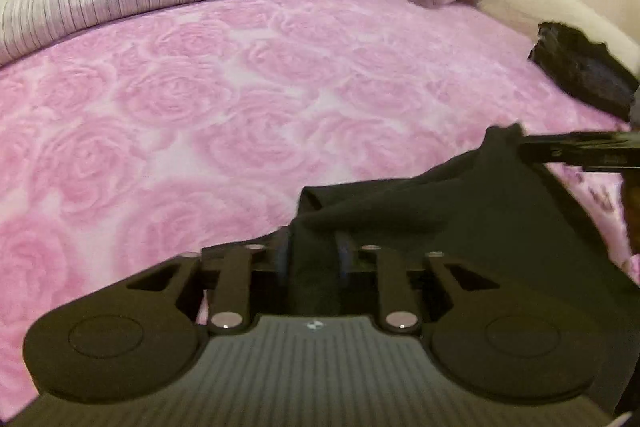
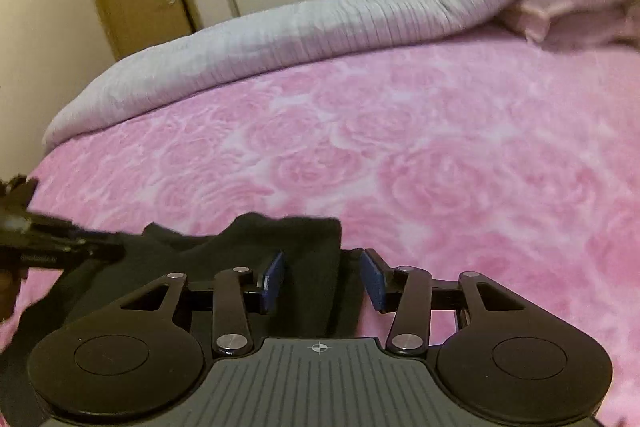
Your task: Fold clothes
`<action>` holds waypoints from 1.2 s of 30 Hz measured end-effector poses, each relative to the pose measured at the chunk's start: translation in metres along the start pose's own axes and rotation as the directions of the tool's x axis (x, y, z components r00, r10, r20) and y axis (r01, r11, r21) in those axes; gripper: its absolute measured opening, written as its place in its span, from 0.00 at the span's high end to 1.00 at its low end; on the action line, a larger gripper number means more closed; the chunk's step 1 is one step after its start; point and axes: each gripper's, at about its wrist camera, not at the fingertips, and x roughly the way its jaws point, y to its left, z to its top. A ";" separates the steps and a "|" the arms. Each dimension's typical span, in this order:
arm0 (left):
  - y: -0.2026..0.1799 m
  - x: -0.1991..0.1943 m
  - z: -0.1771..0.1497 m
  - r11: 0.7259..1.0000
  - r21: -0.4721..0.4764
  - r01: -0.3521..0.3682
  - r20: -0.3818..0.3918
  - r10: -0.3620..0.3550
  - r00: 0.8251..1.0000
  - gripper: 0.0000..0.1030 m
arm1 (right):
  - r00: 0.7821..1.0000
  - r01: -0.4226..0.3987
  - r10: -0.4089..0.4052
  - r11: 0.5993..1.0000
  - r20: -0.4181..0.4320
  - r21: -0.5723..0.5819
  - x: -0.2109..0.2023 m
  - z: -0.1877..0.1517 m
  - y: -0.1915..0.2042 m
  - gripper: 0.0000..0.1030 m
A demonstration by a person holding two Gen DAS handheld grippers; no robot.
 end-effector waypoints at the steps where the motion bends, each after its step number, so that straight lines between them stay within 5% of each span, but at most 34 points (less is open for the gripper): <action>1: 0.000 -0.005 0.000 1.000 0.008 -0.013 0.026 0.013 1.000 0.99 | 1.000 0.003 -0.003 0.999 0.008 0.035 0.007 -0.001 -0.008 0.63; 2: 0.000 -0.013 -0.001 1.000 0.005 -0.028 0.062 0.028 0.998 0.99 | 0.999 0.007 -0.008 0.998 0.031 0.059 0.006 -0.001 -0.012 1.00; 5: 0.004 -0.030 -0.001 0.998 -0.024 -0.060 0.140 0.063 0.988 0.99 | 0.993 0.060 -0.063 0.998 0.099 0.032 -0.011 0.002 -0.016 1.00; 9: 0.007 0.000 -0.008 0.998 -0.010 -0.061 0.056 0.062 0.997 0.99 | 0.990 0.108 -0.113 0.993 0.082 0.055 -0.015 0.002 -0.033 1.00; 14: 0.011 0.002 -0.008 0.998 -0.039 -0.055 0.055 0.057 0.997 0.97 | 0.995 0.042 -0.043 0.999 0.094 0.008 -0.031 -0.001 -0.022 1.00; 16: 0.008 -0.001 -0.007 0.998 -0.024 -0.061 0.056 0.062 0.996 0.97 | 0.995 0.019 -0.016 1.000 0.097 -0.023 -0.037 -0.003 -0.013 0.92; 18: 0.005 -0.003 -0.007 0.998 -0.010 -0.067 0.053 0.067 0.996 0.97 | 0.997 0.004 -0.004 1.000 0.077 0.000 -0.027 -0.003 -0.013 0.58; 19: 0.005 -0.003 -0.007 0.998 -0.005 -0.069 0.050 0.069 0.996 0.97 | 0.998 -0.004 0.003 1.000 0.067 0.011 -0.023 -0.003 -0.013 0.51; 22: 0.002 -0.001 -0.010 0.997 0.012 -0.075 0.049 0.074 0.996 0.97 | 0.999 -0.025 0.023 0.999 0.037 0.047 -0.008 -0.004 -0.014 0.47; 23: 0.001 -0.001 -0.011 0.997 0.019 -0.078 0.051 0.077 0.996 0.97 | 0.999 -0.032 0.031 0.998 0.028 0.059 -0.003 -0.004 -0.014 0.51; 24: -0.001 -0.003 -0.011 0.996 0.025 -0.081 0.060 0.080 0.995 0.98 | 0.999 -0.039 0.038 0.997 0.021 0.070 0.001 -0.004 -0.014 0.85; 25: -0.004 -0.006 -0.011 0.996 0.033 -0.085 0.078 0.083 0.994 0.99 | 0.998 -0.047 0.044 0.996 0.037 0.070 -0.001 -0.003 -0.016 0.97; 28: -0.018 -0.015 -0.006 0.991 0.088 -0.097 0.137 0.085 0.987 0.99 | 0.996 -0.032 0.030 0.999 0.088 0.017 -0.023 0.001 -0.018 0.99; 31: -0.022 0.007 -0.003 0.987 0.128 -0.095 0.094 0.083 0.992 0.98 | 0.998 -0.009 0.008 1.000 0.066 0.023 -0.022 -0.004 -0.029 0.99; 36: -0.006 0.013 -0.002 0.996 0.051 -0.079 0.068 0.075 0.995 0.86 | 1.000 -0.015 0.013 0.994 0.020 0.105 -0.009 -0.016 -0.040 0.97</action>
